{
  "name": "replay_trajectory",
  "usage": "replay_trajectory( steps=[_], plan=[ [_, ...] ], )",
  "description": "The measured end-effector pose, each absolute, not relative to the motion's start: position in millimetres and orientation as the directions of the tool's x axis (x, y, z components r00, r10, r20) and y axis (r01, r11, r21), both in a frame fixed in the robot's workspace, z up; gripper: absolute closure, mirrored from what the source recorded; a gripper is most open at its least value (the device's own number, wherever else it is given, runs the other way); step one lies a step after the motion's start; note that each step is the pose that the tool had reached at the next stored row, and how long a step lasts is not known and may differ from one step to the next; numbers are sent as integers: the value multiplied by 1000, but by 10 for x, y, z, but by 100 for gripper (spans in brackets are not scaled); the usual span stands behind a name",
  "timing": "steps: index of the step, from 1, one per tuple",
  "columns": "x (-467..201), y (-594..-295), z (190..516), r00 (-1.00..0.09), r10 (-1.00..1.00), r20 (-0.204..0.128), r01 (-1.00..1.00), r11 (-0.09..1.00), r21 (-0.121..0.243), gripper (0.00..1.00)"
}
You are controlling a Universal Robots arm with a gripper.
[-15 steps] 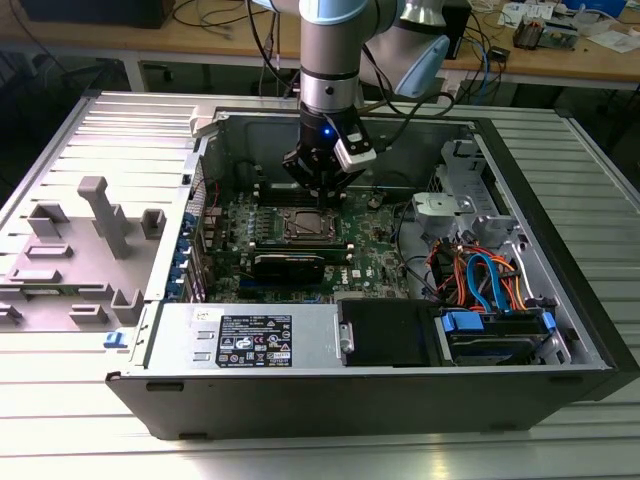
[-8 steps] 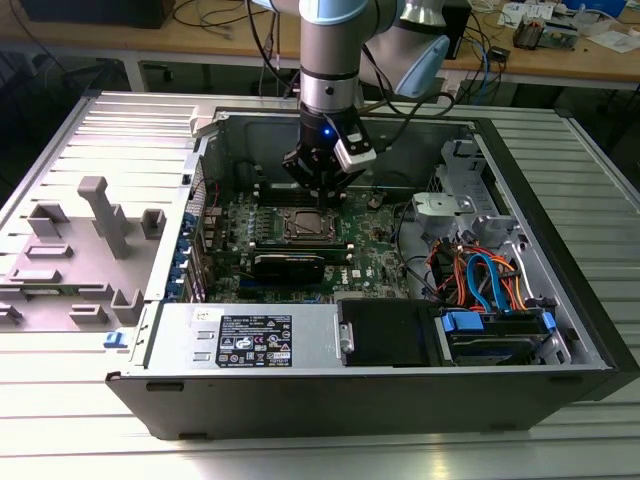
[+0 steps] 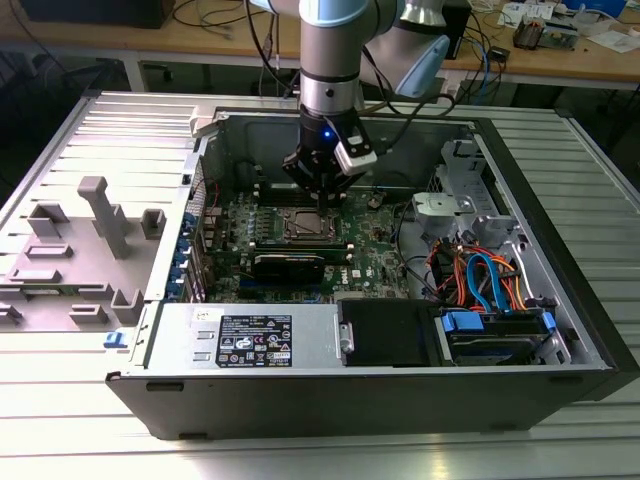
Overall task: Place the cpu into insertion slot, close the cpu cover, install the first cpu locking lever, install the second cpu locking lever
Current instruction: 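Install the second cpu locking lever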
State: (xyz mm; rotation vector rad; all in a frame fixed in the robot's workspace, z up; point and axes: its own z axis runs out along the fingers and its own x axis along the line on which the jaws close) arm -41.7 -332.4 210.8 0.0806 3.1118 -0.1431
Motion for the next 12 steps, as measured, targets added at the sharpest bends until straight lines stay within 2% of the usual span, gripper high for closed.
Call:
replay_trajectory(
  steps=[12],
  plan=[
    [-418,-3439,2177,-998,49,-28,52,994,-92,89]
  ],
)
